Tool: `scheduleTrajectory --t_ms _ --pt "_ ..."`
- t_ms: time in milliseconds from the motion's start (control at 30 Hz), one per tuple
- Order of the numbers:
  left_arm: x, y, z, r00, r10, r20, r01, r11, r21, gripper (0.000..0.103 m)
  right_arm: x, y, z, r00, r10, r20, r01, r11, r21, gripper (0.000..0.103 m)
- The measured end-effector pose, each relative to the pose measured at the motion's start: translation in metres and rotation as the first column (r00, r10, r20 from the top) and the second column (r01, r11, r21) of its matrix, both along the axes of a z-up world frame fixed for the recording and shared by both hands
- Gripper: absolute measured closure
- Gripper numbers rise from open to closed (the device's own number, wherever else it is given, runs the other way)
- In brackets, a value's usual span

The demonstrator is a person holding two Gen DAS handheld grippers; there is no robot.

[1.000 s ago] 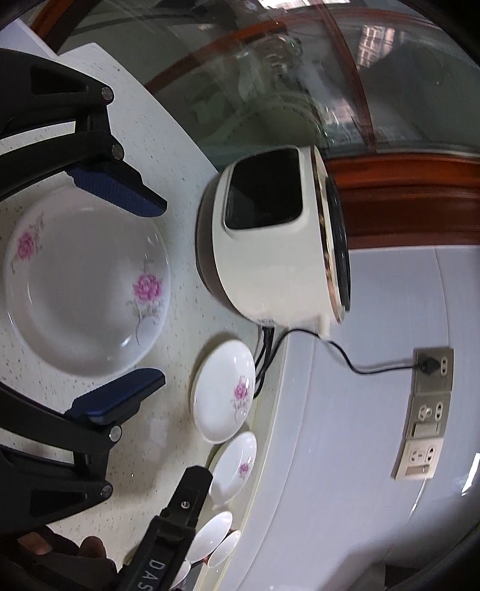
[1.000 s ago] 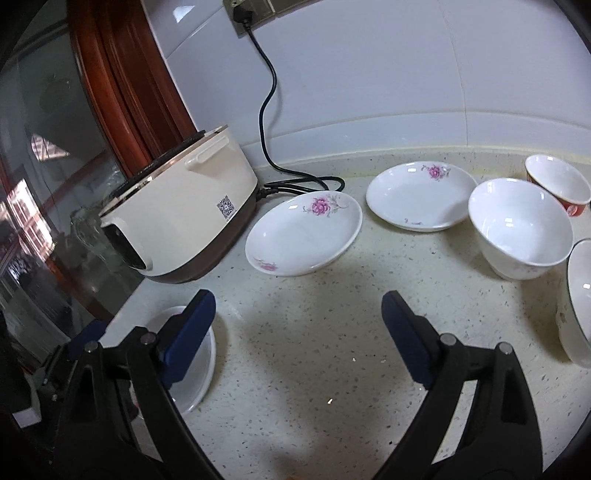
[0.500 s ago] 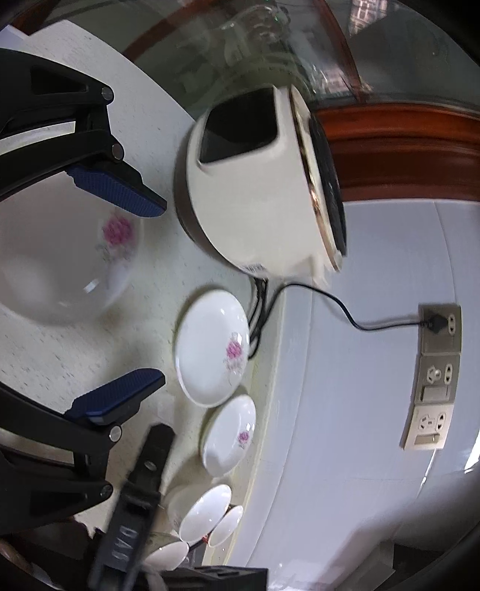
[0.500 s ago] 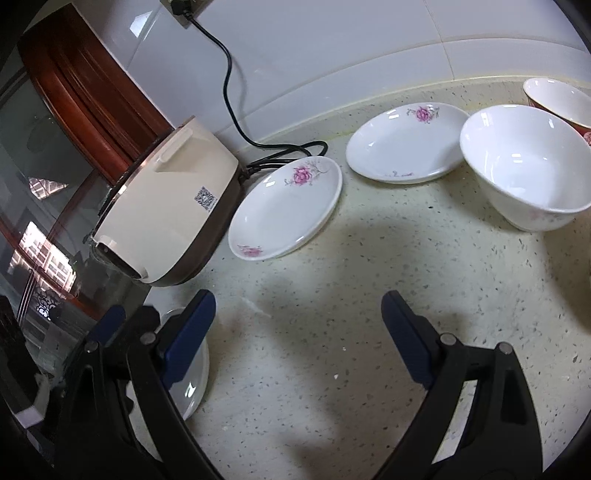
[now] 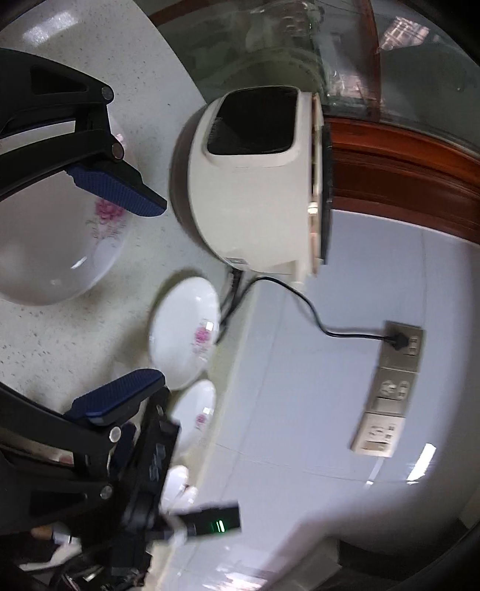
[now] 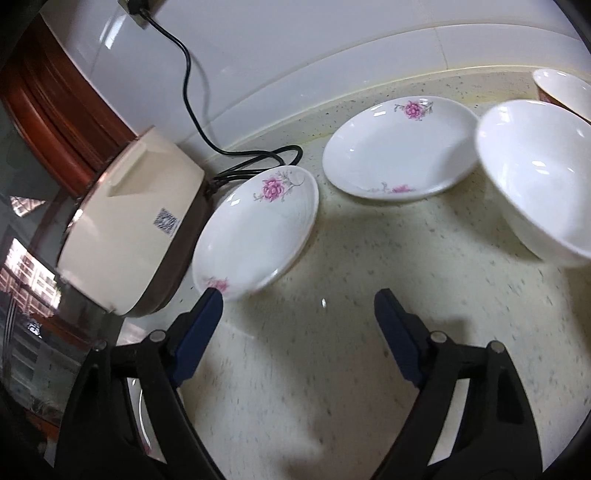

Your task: Organize plates and bowls

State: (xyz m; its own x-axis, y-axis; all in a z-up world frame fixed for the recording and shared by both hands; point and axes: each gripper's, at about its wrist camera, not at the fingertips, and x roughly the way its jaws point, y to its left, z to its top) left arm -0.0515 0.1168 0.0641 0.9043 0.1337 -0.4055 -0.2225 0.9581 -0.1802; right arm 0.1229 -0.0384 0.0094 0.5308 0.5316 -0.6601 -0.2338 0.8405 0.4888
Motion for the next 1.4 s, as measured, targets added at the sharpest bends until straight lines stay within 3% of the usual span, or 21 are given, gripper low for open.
scheduleTrajectory --t_ms 100,200,333,533,767,967,1233,1400 --pt "-0.002 0.001 0.002 1.000 0.001 0.029 0.000 1.000 -0.005 0.016 0.011 0.012 -0.001 1.000 -0.010 0.005 0.011 1.000 -0.027 0.020" --pt "0.005 0.003 -0.001 1.000 0.006 0.009 -0.006 1.000 -0.007 0.015 0.022 0.024 -0.002 1.000 -0.027 0.008 0.027 0.997 -0.067 0.025" --pt "0.008 0.010 -0.004 1.000 0.023 -0.009 -0.023 0.999 -0.041 0.015 0.036 0.034 -0.006 0.998 -0.063 -0.002 0.062 0.989 -0.134 0.042" --pt "0.010 0.016 -0.008 0.999 0.043 -0.025 -0.044 0.997 -0.068 0.014 0.038 0.050 -0.008 0.999 -0.029 0.025 0.033 0.978 -0.207 0.072" --pt "0.012 0.017 -0.008 0.998 0.065 -0.026 -0.066 0.997 -0.046 0.014 0.028 0.049 -0.007 0.998 -0.034 0.045 0.046 0.956 -0.290 0.078" --pt "0.013 0.018 -0.009 0.998 0.058 -0.037 -0.060 0.997 -0.053 0.014 0.007 0.016 -0.005 0.996 -0.078 0.034 0.084 0.958 -0.275 0.079" --pt "0.016 -0.004 -0.008 0.996 -0.076 -0.046 0.076 0.997 -0.013 0.014 -0.032 -0.030 -0.002 0.993 -0.111 0.027 0.114 0.957 -0.266 0.079" --pt "0.012 -0.025 -0.006 0.981 -0.191 -0.035 0.192 0.981 0.031 0.014 -0.052 -0.055 -0.001 0.990 -0.135 0.025 0.137 0.956 -0.259 0.079"
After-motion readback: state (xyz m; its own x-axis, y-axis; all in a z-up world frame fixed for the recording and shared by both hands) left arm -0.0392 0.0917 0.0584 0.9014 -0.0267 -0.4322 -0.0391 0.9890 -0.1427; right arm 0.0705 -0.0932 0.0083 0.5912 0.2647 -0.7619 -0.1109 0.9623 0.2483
